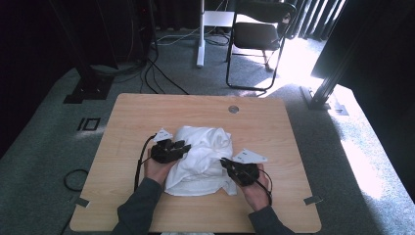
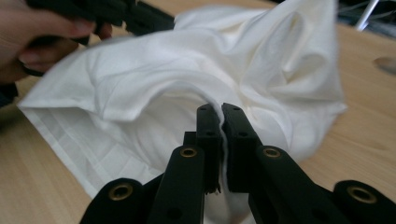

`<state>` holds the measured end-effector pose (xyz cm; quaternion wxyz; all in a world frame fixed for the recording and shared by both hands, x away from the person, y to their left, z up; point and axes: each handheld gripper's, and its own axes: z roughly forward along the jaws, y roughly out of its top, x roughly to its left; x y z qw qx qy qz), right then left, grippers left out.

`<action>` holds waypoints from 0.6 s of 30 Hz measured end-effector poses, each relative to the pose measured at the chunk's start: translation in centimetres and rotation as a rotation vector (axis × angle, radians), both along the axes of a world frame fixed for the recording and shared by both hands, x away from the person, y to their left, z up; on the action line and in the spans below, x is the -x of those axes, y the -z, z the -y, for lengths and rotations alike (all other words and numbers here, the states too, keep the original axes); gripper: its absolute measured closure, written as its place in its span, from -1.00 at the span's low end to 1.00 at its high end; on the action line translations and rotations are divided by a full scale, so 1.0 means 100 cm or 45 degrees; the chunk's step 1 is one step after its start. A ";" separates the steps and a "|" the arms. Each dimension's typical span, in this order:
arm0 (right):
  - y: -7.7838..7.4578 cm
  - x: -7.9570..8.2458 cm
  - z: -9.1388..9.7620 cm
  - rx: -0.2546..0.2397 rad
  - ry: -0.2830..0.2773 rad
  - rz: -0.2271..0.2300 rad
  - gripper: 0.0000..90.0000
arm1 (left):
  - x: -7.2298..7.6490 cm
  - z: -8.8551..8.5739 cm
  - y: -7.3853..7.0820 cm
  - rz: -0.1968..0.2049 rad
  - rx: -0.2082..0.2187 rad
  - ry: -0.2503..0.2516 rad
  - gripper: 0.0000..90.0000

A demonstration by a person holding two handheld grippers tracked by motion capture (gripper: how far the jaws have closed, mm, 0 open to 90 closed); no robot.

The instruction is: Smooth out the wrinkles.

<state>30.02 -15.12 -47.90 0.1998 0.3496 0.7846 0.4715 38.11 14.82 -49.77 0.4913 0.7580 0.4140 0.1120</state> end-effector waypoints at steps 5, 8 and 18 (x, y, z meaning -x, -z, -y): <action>-0.006 0.025 0.022 -0.018 -0.059 0.020 0.95 | -0.001 -0.001 -0.001 0.001 -0.001 -0.005 0.33; 0.002 0.037 0.032 0.023 -0.083 -0.023 0.83 | -0.001 0.000 -0.001 0.003 -0.013 -0.002 0.33; -0.023 0.006 0.023 -0.041 -0.023 0.048 0.42 | -0.001 0.005 -0.003 0.014 -0.030 -0.003 0.31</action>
